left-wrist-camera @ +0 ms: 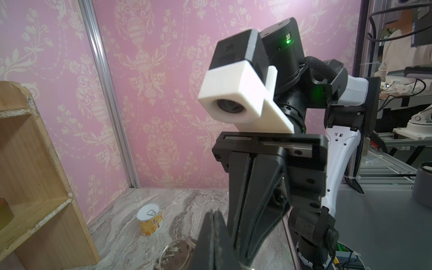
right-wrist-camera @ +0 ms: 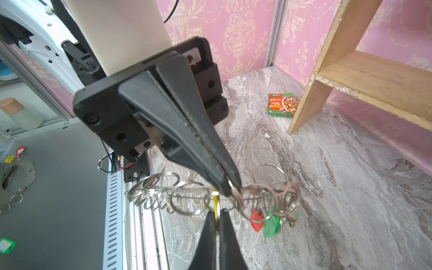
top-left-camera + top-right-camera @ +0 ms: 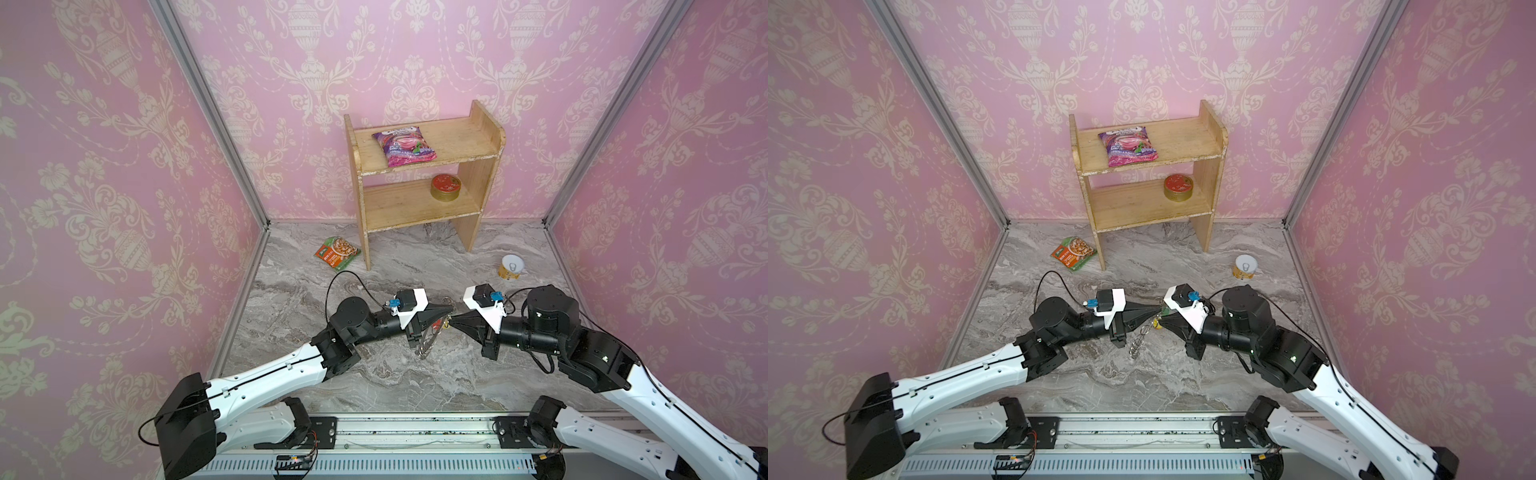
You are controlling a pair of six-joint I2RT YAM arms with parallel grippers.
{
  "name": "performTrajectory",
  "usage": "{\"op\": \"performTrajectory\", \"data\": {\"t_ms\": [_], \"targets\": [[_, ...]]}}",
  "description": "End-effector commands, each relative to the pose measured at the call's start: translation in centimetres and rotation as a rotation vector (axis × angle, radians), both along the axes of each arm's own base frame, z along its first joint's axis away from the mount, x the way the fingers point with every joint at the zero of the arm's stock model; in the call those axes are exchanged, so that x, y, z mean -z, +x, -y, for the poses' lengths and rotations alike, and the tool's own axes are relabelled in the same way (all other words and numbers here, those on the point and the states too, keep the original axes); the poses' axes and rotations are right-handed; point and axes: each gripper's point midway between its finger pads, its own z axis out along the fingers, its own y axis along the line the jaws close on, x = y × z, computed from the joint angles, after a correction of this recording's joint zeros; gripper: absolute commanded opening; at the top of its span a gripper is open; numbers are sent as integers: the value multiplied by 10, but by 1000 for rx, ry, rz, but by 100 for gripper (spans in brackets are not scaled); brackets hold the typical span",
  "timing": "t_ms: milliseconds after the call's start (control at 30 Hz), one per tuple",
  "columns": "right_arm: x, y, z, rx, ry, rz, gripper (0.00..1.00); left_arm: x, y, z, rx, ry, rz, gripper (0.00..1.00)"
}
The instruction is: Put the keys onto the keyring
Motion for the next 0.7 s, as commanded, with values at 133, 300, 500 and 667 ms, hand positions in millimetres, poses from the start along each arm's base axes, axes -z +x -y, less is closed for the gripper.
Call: {"op": "performTrajectory", "data": {"t_ms": [133, 300, 500, 667], "targets": [[17, -8, -19, -73, 23, -83, 0, -46, 1, -11, 19, -198, 41, 0], [13, -7, -11, -40, 7, -56, 0, -29, 3, -11, 25, -160, 15, 0], [10, -8, 0, -14, -37, -38, 4, -21, 2, -10, 32, -126, 26, 0], [7, -11, 6, -8, -59, -29, 8, -20, 0, -12, 37, -117, 35, 0]]}}
